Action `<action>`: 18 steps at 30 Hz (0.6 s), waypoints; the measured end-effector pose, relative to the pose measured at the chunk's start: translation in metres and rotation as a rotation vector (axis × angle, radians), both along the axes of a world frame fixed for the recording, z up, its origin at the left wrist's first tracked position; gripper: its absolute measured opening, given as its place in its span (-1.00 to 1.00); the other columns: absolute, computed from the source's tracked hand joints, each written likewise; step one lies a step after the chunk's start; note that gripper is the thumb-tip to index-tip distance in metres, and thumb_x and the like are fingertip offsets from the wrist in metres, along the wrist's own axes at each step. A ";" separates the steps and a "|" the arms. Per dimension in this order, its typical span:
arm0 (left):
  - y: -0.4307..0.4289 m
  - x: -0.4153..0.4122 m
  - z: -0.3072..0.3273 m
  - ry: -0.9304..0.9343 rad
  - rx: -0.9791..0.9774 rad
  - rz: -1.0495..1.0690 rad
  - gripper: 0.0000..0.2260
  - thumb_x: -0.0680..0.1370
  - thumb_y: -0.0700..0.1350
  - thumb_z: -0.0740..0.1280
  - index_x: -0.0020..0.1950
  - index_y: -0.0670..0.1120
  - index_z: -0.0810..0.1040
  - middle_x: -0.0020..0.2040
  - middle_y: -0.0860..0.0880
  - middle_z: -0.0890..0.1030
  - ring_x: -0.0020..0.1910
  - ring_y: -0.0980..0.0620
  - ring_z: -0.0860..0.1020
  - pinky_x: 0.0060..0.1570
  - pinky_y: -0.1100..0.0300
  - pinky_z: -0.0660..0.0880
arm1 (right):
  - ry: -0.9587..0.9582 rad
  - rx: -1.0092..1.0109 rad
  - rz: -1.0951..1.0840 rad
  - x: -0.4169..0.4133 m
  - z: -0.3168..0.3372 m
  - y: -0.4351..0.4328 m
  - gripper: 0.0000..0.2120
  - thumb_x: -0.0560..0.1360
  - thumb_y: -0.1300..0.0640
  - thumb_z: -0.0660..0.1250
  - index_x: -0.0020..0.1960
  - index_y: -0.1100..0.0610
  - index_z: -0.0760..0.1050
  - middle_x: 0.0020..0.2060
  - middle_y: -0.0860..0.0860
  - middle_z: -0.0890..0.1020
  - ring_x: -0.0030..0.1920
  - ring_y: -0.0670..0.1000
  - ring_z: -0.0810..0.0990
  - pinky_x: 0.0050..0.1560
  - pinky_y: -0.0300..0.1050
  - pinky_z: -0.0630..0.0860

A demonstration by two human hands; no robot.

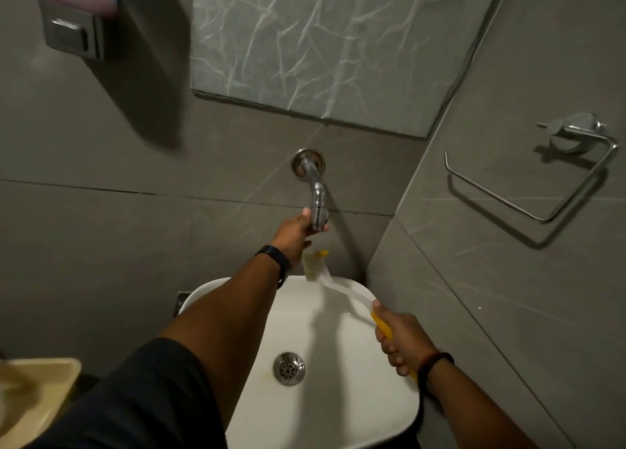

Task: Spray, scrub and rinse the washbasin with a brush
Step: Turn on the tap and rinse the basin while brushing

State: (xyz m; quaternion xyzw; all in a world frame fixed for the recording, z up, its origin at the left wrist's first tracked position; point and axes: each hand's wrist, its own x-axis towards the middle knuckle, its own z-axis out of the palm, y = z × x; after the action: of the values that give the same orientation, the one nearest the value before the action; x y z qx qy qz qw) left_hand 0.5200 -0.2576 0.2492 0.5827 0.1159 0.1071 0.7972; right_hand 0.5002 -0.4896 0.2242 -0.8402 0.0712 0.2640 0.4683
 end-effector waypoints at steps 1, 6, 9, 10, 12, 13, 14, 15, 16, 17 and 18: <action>0.004 0.002 0.000 0.011 -0.045 -0.068 -0.64 0.64 0.03 -0.02 0.03 -0.03 0.55 -0.09 0.01 0.61 0.10 0.02 0.49 0.12 0.06 0.35 | 0.011 0.001 0.004 0.000 0.000 0.001 -0.49 0.46 -0.29 0.21 -0.38 0.14 0.34 -0.61 -0.01 0.27 -0.64 -0.04 0.14 -0.53 -0.34 0.06; 0.020 0.005 0.009 0.027 0.121 -0.079 -0.66 0.63 0.00 0.04 -0.05 -0.06 0.59 -0.05 -0.02 0.65 0.01 0.06 0.56 0.24 0.02 0.35 | 0.070 0.013 0.050 -0.003 -0.002 -0.001 -0.48 0.46 -0.31 0.18 -0.38 0.12 0.34 -0.59 -0.02 0.26 -0.62 -0.05 0.14 -0.57 -0.31 0.08; 0.016 0.007 0.017 -0.059 0.287 0.106 -0.71 0.60 0.06 0.12 0.16 -0.07 0.49 0.12 -0.07 0.58 0.00 0.09 0.52 0.21 0.01 0.40 | 0.100 0.018 0.087 -0.005 -0.001 -0.002 -0.48 0.47 -0.32 0.16 -0.38 0.11 0.34 -0.59 -0.02 0.27 -0.62 -0.06 0.15 -0.58 -0.29 0.10; 0.014 0.007 0.020 -0.087 0.330 0.142 -0.67 0.58 0.09 0.16 0.27 -0.04 0.42 0.24 -0.08 0.52 0.09 0.06 0.50 0.19 0.02 0.42 | 0.108 0.022 0.094 -0.005 0.001 -0.003 -0.48 0.47 -0.32 0.16 -0.38 0.11 0.34 -0.59 -0.02 0.27 -0.61 -0.06 0.15 -0.58 -0.29 0.10; 0.014 0.010 0.026 -0.115 0.475 0.185 -0.55 0.55 0.10 0.22 0.41 0.04 0.27 0.40 -0.08 0.36 0.29 -0.05 0.39 0.25 -0.05 0.38 | 0.102 0.037 0.107 -0.005 0.004 -0.003 -0.49 0.47 -0.31 0.16 -0.37 0.11 0.34 -0.58 -0.02 0.27 -0.61 -0.06 0.15 -0.58 -0.29 0.10; 0.015 0.011 0.028 -0.119 0.593 0.212 -0.53 0.55 0.10 0.22 0.44 0.05 0.22 0.44 -0.09 0.31 0.34 -0.08 0.35 0.27 -0.06 0.36 | 0.085 0.046 0.108 -0.005 0.006 -0.002 -0.49 0.47 -0.30 0.17 -0.38 0.11 0.34 -0.59 -0.02 0.27 -0.61 -0.06 0.15 -0.58 -0.29 0.10; 0.016 0.011 0.029 -0.121 0.730 0.243 -0.51 0.55 0.09 0.21 0.45 0.03 0.20 0.45 -0.09 0.27 0.36 -0.09 0.32 0.28 -0.06 0.35 | 0.041 0.051 0.107 -0.005 0.008 -0.001 -0.50 0.48 -0.29 0.18 -0.39 0.10 0.34 -0.59 -0.02 0.27 -0.61 -0.06 0.16 -0.58 -0.29 0.11; 0.017 0.013 0.030 -0.124 0.869 0.267 -0.50 0.56 0.09 0.20 0.46 0.01 0.18 0.46 -0.10 0.25 0.37 -0.10 0.31 0.30 -0.06 0.34 | -0.041 0.048 0.110 -0.006 0.010 -0.001 -0.50 0.48 -0.27 0.20 -0.41 0.10 0.32 -0.60 -0.02 0.28 -0.61 -0.04 0.17 -0.58 -0.28 0.13; 0.019 0.014 0.031 -0.128 1.000 0.283 -0.49 0.56 0.09 0.19 0.47 -0.02 0.18 0.47 -0.10 0.24 0.38 -0.11 0.30 0.32 -0.07 0.34 | -0.183 0.010 0.128 -0.006 0.011 -0.002 -0.50 0.49 -0.24 0.22 -0.44 0.09 0.31 -0.60 -0.02 0.29 -0.59 -0.02 0.21 -0.54 -0.24 0.17; 0.021 0.015 0.031 -0.128 1.114 0.292 -0.49 0.57 0.09 0.17 0.47 -0.05 0.17 0.48 -0.11 0.24 0.39 -0.12 0.29 0.34 -0.08 0.32 | -0.368 -0.083 0.171 -0.006 0.012 -0.003 -0.50 0.50 -0.22 0.24 -0.47 0.08 0.29 -0.60 -0.02 0.32 -0.55 0.01 0.26 -0.49 -0.19 0.22; 0.022 0.016 0.031 -0.122 1.202 0.294 -0.48 0.57 0.10 0.16 0.47 -0.07 0.16 0.48 -0.13 0.24 0.39 -0.12 0.29 0.35 -0.08 0.31 | -0.541 -0.217 0.233 -0.007 0.013 -0.005 -0.48 0.51 -0.21 0.23 -0.49 0.08 0.27 -0.58 -0.01 0.36 -0.51 0.03 0.31 -0.43 -0.13 0.27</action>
State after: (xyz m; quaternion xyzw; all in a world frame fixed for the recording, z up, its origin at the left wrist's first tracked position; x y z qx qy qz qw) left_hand 0.5356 -0.2355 0.2803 0.9004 0.0686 0.2955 0.3119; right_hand 0.4933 -0.4942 0.2367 -0.9275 -0.1247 0.0737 0.3445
